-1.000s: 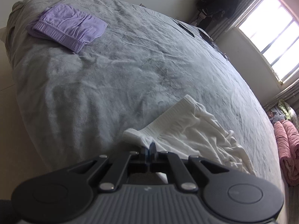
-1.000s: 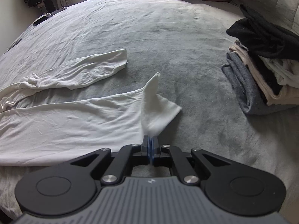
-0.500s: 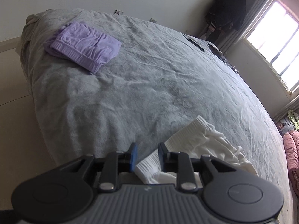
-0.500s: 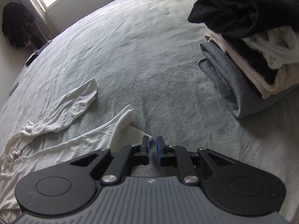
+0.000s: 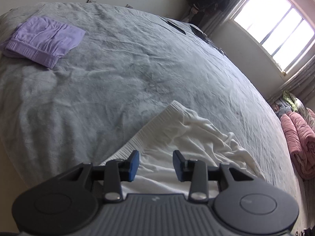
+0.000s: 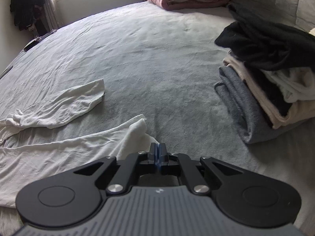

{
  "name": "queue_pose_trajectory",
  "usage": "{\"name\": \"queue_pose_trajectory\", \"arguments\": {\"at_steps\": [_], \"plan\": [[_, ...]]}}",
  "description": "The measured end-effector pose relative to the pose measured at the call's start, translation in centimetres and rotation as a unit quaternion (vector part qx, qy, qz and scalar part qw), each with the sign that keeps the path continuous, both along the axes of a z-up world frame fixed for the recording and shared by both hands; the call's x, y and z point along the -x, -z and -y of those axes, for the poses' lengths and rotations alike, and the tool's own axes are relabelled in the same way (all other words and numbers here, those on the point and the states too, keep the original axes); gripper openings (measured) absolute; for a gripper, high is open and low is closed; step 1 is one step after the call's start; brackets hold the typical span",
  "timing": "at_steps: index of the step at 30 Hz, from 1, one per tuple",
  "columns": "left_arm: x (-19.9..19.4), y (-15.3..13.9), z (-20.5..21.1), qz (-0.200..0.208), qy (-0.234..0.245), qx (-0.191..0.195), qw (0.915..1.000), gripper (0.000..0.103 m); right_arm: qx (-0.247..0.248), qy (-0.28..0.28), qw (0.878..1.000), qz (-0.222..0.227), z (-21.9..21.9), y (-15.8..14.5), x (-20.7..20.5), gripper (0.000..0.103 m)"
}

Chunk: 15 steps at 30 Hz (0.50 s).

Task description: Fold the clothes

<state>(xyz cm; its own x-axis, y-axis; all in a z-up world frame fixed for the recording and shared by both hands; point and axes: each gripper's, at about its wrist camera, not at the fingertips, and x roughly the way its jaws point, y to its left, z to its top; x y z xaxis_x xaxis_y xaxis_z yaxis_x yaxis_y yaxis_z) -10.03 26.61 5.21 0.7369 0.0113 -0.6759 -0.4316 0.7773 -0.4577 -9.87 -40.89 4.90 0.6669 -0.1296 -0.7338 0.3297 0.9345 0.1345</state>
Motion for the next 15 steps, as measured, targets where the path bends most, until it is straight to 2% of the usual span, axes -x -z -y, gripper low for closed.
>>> {"name": "queue_pose_trajectory", "arguments": {"at_steps": [2,5,13,15], "plan": [[-0.4,0.4,0.6,-0.006,0.009,-0.012,0.9999,0.04,0.018,0.02,1.0,0.005,0.0,-0.8,1.1,0.0],[-0.7,1.7,0.9,-0.029,0.017,-0.012,0.9994,0.039,0.038,0.035,0.999,0.0,0.1,-1.2,1.6,0.0],[-0.4,1.7,1.1,-0.026,0.024,-0.024,0.9991,0.039,0.037,0.047,0.998,-0.019,0.7,-0.9,2.0,0.0],[-0.5,1.6,1.3,-0.027,0.028,-0.027,0.9988,0.039,0.035,0.029,0.998,-0.033,0.5,-0.6,1.5,0.0]]}}
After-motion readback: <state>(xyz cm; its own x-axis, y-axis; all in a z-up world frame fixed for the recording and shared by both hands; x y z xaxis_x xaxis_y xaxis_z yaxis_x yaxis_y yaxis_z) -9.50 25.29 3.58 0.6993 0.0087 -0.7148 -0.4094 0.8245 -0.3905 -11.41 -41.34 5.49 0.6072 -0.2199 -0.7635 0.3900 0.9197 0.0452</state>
